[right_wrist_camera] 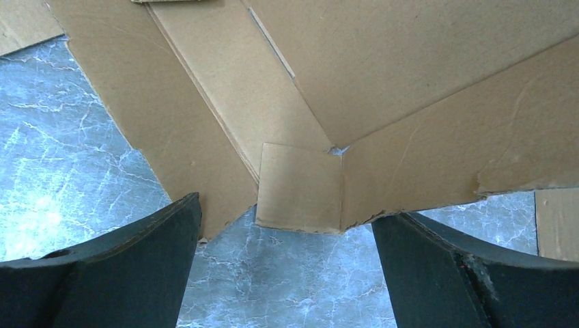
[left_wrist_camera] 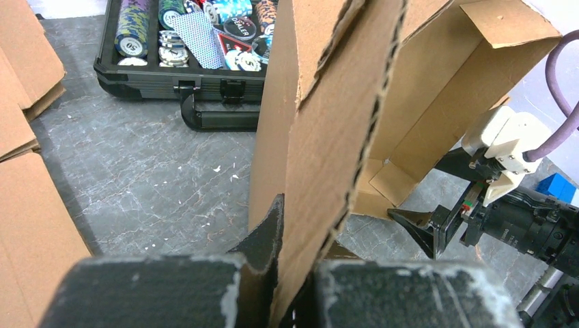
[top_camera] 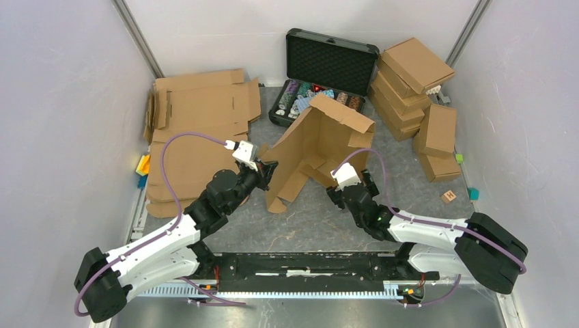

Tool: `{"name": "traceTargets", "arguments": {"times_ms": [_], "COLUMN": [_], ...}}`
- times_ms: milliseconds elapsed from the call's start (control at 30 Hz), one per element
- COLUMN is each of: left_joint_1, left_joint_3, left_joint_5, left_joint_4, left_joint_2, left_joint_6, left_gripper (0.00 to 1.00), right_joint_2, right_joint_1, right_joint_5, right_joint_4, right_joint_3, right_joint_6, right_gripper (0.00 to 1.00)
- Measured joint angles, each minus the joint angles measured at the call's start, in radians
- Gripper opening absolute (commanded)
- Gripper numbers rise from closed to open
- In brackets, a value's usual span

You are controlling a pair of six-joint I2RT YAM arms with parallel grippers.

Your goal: Fold the paper box

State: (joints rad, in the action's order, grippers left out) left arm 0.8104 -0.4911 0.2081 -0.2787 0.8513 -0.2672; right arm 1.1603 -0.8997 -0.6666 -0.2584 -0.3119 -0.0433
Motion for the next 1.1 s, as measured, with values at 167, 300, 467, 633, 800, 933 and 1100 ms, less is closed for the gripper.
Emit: {"name": "traceTargets", "arguments": {"times_ms": [167, 300, 467, 633, 800, 933, 1100], "left_joint_1": [0.000, 0.000, 0.000, 0.001, 0.005, 0.005, 0.005], "left_joint_3": [-0.002, -0.003, -0.007, -0.016, -0.020, -0.021, -0.028], "left_joint_5": [-0.001, -0.005, -0.010, -0.024, -0.036, -0.037, -0.037], "left_joint_4": [0.001, 0.002, 0.006, 0.030, 0.058, 0.064, 0.072], "left_joint_2": [0.002, 0.003, 0.005, -0.001, -0.003, -0.003, -0.001], "left_joint_6": [0.000, 0.000, 0.000, 0.000, -0.001, -0.001, -0.001], "left_gripper": [0.04, 0.04, 0.05, 0.06, 0.06, 0.06, 0.06], "right_joint_2": [0.007, 0.035, 0.055, 0.089, 0.122, 0.114, -0.074], "right_joint_1": [-0.002, -0.002, -0.002, -0.004, -0.006, -0.006, 0.009], "right_joint_5": [0.003, 0.011, 0.013, 0.037, 0.037, 0.039, 0.121], "right_joint_4": [-0.020, -0.037, -0.047, -0.046, -0.048, -0.035, -0.017], "right_joint_3": [0.010, 0.014, 0.015, 0.015, -0.008, -0.011, 0.025], "right_joint_6": [0.024, 0.043, 0.060, 0.080, 0.093, 0.089, 0.067], "right_gripper": [0.98, 0.98, 0.98, 0.98, 0.98, 0.98, 0.98]}}
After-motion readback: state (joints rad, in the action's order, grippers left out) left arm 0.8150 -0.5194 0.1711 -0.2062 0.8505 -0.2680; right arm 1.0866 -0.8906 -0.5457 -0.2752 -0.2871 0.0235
